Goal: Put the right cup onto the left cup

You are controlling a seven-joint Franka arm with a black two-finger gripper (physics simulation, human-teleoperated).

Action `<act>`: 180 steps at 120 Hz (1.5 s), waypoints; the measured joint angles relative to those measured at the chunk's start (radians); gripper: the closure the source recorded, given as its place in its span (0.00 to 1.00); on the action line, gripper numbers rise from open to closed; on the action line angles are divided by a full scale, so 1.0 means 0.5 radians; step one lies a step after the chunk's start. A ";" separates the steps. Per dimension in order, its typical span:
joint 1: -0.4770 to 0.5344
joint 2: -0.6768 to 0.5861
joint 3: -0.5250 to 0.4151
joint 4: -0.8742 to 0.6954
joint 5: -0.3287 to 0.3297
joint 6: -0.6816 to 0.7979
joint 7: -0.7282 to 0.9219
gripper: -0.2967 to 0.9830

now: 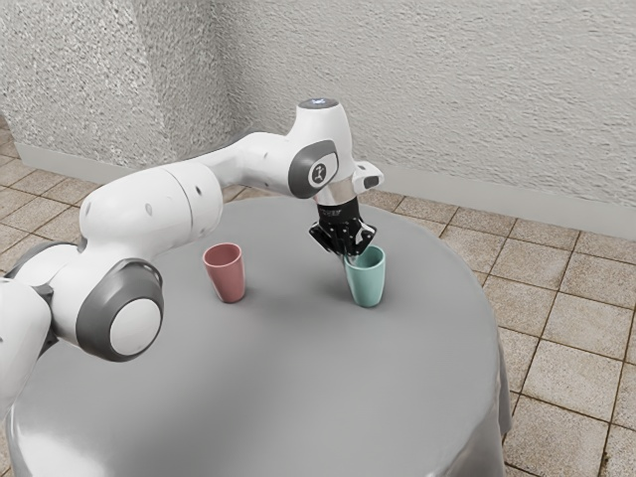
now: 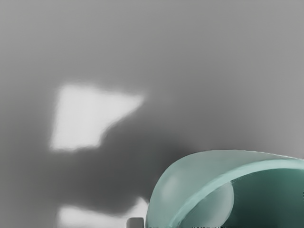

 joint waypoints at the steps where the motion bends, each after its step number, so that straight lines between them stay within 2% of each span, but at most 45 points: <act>1: 0.000 0.000 0.000 0.000 0.000 0.000 0.000 0.82; 25: -0.002 -0.040 0.005 -0.045 0.007 0.002 0.006 0.84; 76: -0.004 -0.517 0.015 -0.448 0.029 -0.001 0.023 0.84; 128: 0.078 -0.716 0.037 -0.592 0.045 -0.025 0.064 0.85; 180: 0.161 -0.954 0.040 -0.875 0.069 -0.017 0.091 0.85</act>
